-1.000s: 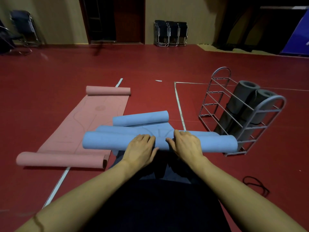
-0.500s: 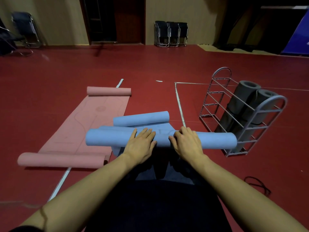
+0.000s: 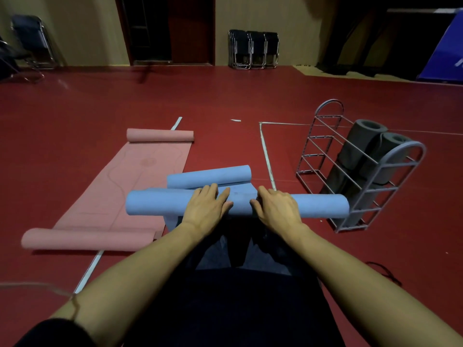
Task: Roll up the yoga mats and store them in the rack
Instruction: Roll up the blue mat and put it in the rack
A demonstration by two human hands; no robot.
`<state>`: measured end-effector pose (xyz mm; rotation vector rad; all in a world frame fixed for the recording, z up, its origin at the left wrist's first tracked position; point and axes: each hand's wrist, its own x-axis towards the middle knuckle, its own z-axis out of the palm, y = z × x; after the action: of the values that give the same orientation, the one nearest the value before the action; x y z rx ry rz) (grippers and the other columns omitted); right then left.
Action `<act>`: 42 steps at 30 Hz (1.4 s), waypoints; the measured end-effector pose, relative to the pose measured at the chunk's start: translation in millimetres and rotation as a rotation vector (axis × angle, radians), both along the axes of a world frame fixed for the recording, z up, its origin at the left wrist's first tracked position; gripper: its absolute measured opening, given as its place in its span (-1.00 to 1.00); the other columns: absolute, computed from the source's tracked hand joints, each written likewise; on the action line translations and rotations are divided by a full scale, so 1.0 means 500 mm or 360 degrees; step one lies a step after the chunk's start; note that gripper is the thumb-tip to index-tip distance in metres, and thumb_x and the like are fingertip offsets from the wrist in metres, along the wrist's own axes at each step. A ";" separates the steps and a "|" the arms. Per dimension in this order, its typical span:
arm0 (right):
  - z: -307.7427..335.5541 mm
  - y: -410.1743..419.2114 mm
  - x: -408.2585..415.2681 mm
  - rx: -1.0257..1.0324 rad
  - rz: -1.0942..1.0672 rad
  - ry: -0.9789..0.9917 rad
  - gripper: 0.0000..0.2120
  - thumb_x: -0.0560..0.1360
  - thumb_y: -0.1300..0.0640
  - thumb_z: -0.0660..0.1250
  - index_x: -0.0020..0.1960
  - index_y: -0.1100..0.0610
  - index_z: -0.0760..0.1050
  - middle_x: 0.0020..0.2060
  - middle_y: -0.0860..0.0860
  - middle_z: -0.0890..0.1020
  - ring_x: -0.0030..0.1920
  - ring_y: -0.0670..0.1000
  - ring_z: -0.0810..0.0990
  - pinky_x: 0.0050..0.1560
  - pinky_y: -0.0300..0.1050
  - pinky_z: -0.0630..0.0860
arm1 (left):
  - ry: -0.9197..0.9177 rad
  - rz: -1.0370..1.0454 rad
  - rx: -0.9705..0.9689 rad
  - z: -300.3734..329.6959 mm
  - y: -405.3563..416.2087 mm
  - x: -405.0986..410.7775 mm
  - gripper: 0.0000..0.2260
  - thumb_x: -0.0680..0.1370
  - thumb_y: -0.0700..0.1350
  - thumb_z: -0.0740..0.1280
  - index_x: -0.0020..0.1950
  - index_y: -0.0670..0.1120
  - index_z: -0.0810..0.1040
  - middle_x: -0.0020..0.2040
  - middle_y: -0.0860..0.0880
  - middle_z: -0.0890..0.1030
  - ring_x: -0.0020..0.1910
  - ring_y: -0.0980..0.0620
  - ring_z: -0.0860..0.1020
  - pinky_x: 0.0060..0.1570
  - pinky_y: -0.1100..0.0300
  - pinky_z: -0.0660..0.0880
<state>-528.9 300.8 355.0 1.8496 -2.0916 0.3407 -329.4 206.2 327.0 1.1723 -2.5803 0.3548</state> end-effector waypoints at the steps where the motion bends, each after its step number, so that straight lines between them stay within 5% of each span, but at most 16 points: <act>1: 0.003 -0.001 0.000 0.0014 -0.0007 0.0001 -0.70 0.64 -0.15 0.21 -0.03 0.09 0.40 -0.18 0.10 0.64 -0.17 0.24 0.63 -0.22 0.04 0.35 | -0.0033 0.0008 0.0023 0.008 0.000 -0.002 -0.52 0.69 0.16 0.05 0.46 -0.06 0.48 0.01 -0.11 0.53 -0.07 -0.17 0.51 -0.06 -0.04 0.41; 5: 0.001 -0.008 -0.004 0.0078 -0.0014 -0.0091 -0.67 0.63 -0.20 0.20 -0.02 0.08 0.41 -0.13 0.08 0.64 -0.11 0.23 0.63 -0.23 0.02 0.33 | 0.0080 -0.0003 0.0076 0.027 0.012 -0.004 -0.67 0.67 0.11 0.25 0.26 -0.12 0.53 -0.04 -0.12 0.59 -0.10 -0.21 0.58 -0.13 -0.07 0.45; 7: -0.005 -0.008 -0.010 0.0079 -0.0009 -0.0192 -0.66 0.62 -0.21 0.21 -0.02 0.07 0.44 -0.07 0.06 0.62 -0.04 0.20 0.61 -0.20 0.02 0.38 | 0.0122 -0.0075 0.0031 0.022 0.010 0.000 -0.73 0.67 0.09 0.24 0.11 -0.12 0.51 -0.09 -0.12 0.58 -0.11 -0.21 0.56 -0.07 -0.07 0.43; 12: -0.027 -0.007 -0.017 -0.0015 -0.0018 -0.0216 -0.63 0.62 -0.21 0.26 -0.04 0.10 0.54 0.01 0.05 0.49 0.06 0.12 0.47 -0.17 0.04 0.50 | 0.0181 -0.0131 0.0045 0.004 -0.003 0.006 -0.74 0.68 0.10 0.19 0.08 -0.08 0.49 -0.01 -0.09 0.59 0.03 -0.17 0.53 0.14 -0.05 0.40; 17: -0.002 -0.010 -0.017 0.0011 -0.0022 -0.0029 -0.60 0.59 -0.24 0.28 -0.02 0.12 0.54 -0.10 0.10 0.59 -0.04 0.20 0.60 -0.13 0.04 0.45 | 0.0241 -0.0127 -0.0135 -0.006 -0.002 0.011 -0.71 0.64 0.11 0.23 -0.06 -0.09 0.55 -0.05 -0.10 0.51 -0.11 -0.18 0.51 -0.13 -0.06 0.39; 23: 0.001 -0.022 -0.021 0.0110 -0.0048 -0.0072 -0.48 0.58 -0.33 0.20 0.04 0.14 0.57 -0.01 0.09 0.52 0.09 0.17 0.54 -0.12 0.05 0.50 | 0.0159 -0.0119 -0.0002 0.016 -0.008 0.026 -0.63 0.59 0.22 0.24 0.12 -0.05 0.58 0.12 -0.05 0.54 0.02 -0.14 0.56 -0.18 -0.03 0.51; 26: -0.010 -0.028 -0.028 0.0140 -0.0019 -0.0040 -0.41 0.53 -0.39 0.25 0.11 0.15 0.55 0.04 0.09 0.47 0.11 0.16 0.49 -0.09 0.06 0.49 | 0.0116 -0.0106 0.0172 0.014 -0.020 0.027 -0.51 0.55 0.25 0.34 0.32 -0.06 0.53 0.31 -0.09 0.52 0.22 -0.16 0.54 0.03 -0.09 0.58; 30: -0.013 -0.040 -0.032 0.0193 -0.0003 -0.0046 -0.34 0.44 -0.45 0.34 0.17 0.13 0.52 0.09 0.07 0.48 0.14 0.14 0.50 0.04 0.06 0.50 | 0.0069 -0.0115 0.0276 0.008 -0.034 0.023 -0.36 0.53 0.25 0.39 0.50 -0.09 0.42 0.34 -0.12 0.53 0.30 -0.20 0.50 0.28 -0.08 0.46; 34: 0.004 -0.053 -0.037 0.0251 -0.0018 -0.0111 -0.33 0.43 -0.45 0.35 0.20 0.11 0.47 0.13 0.09 0.60 0.14 0.20 0.60 0.08 0.08 0.50 | 0.0016 -0.0158 0.0305 0.026 -0.053 0.014 -0.41 0.61 0.22 0.32 0.53 -0.10 0.38 0.38 -0.14 0.53 0.32 -0.21 0.49 0.33 -0.05 0.34; 39: 0.020 -0.065 -0.048 0.0323 0.0003 -0.0041 -0.38 0.48 -0.44 0.28 0.13 0.11 0.43 0.10 0.12 0.63 0.08 0.25 0.61 0.06 0.10 0.44 | 0.0071 -0.0146 0.0481 0.047 -0.072 0.015 -0.50 0.60 0.25 0.33 0.34 -0.09 0.39 0.17 -0.20 0.63 0.12 -0.27 0.56 0.05 -0.07 0.39; 42: 0.018 -0.072 -0.055 0.0333 0.0007 -0.0011 -0.36 0.48 -0.46 0.25 0.15 0.10 0.49 0.09 0.12 0.61 0.13 0.24 0.58 0.16 0.10 0.41 | 0.0086 -0.0136 0.0529 0.042 -0.078 0.015 -0.54 0.60 0.25 0.31 0.30 -0.06 0.43 0.26 -0.13 0.57 0.22 -0.21 0.51 0.19 -0.06 0.35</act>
<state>-556.4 265.0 363.9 1.9701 -2.2008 0.1333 -322.2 167.3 348.2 1.1484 -2.7000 -0.1292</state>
